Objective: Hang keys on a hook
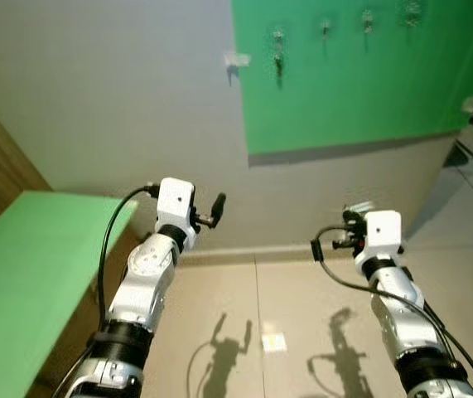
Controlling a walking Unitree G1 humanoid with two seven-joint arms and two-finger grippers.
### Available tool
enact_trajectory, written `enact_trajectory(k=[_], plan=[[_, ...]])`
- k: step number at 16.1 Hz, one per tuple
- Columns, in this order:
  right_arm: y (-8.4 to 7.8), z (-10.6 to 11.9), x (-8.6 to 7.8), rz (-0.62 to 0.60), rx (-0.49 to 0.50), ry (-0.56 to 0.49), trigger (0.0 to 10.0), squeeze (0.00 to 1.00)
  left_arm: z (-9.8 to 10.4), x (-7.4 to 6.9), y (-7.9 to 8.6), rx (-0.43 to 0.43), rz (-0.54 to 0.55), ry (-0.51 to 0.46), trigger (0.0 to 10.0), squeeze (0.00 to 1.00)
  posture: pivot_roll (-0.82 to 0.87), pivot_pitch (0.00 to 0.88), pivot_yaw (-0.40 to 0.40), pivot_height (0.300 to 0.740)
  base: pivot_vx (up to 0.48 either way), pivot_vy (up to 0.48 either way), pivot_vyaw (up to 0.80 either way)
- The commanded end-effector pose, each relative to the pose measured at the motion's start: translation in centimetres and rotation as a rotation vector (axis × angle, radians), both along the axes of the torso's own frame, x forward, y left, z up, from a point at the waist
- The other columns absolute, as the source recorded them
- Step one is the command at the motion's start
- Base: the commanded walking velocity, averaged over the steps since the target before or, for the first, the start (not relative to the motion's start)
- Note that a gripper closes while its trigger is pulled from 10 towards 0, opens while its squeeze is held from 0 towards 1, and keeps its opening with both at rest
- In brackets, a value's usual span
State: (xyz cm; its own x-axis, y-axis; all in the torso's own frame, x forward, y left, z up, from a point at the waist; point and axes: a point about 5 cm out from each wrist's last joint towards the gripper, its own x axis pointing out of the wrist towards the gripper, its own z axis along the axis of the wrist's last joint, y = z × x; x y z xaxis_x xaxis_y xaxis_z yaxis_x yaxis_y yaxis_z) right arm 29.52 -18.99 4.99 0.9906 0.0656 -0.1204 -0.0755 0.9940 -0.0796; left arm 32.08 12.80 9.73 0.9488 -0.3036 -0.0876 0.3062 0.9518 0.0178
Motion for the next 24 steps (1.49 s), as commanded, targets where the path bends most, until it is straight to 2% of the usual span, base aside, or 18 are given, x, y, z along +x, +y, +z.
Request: enact_trajectory(k=[1, 9, 12, 17, 20, 24], plan=[[1.2, 0.2, 0.5, 0.031, 0.025, -0.009, 0.0, 0.00, -0.3, 0.2, 1.0, 0.024, 0.025, 0.018, 10.0, 0.00, -0.20, 0.000, 0.118, 0.740, 0.472, 0.000, 0.00], [1.7, -0.1, 0.3, 0.060, 0.056, 0.020, 0.0, 0.00, -0.3, 0.1, 1.5, -0.002, 0.024, -0.001, 10.0, 0.00, -0.20, 0.000, 0.094, 0.740, 0.477, 0.000, 0.00], [1.8, 0.4, 0.9, 0.100, 0.003, 0.011, 0.0, 0.00, -0.3, 0.4, 1.1, -0.022, 0.037, -0.010, 10.0, 0.00, -0.20, 0.000, 0.078, 0.740, 0.480, 0.000, 0.00], [1.7, 0.6, 1.1, 0.097, 0.013, 0.012, 0.0, 0.00, -0.4, 0.1, 1.0, -0.032, 0.016, -0.028, 10.0, 0.00, -0.21, 0.001, 0.080, 0.740, 0.480, 0.000, 0.00], [1.8, 0.4, 1.0, 0.097, 0.013, 0.022, 0.0, 0.00, -0.5, 0.0, 0.6, -0.027, -0.001, -0.020, 10.0, 0.00, -0.21, 0.001, 0.089, 0.740, 0.000, 0.000, 0.00], [1.9, -0.1, 0.6, 0.097, 0.019, 0.034, 0.0, 0.00, -0.4, 0.2, 0.2, -0.030, -0.022, -0.021, 10.0, 0.00, -0.22, 0.003, 0.095, 0.740, 0.397, -0.266, 0.00]])
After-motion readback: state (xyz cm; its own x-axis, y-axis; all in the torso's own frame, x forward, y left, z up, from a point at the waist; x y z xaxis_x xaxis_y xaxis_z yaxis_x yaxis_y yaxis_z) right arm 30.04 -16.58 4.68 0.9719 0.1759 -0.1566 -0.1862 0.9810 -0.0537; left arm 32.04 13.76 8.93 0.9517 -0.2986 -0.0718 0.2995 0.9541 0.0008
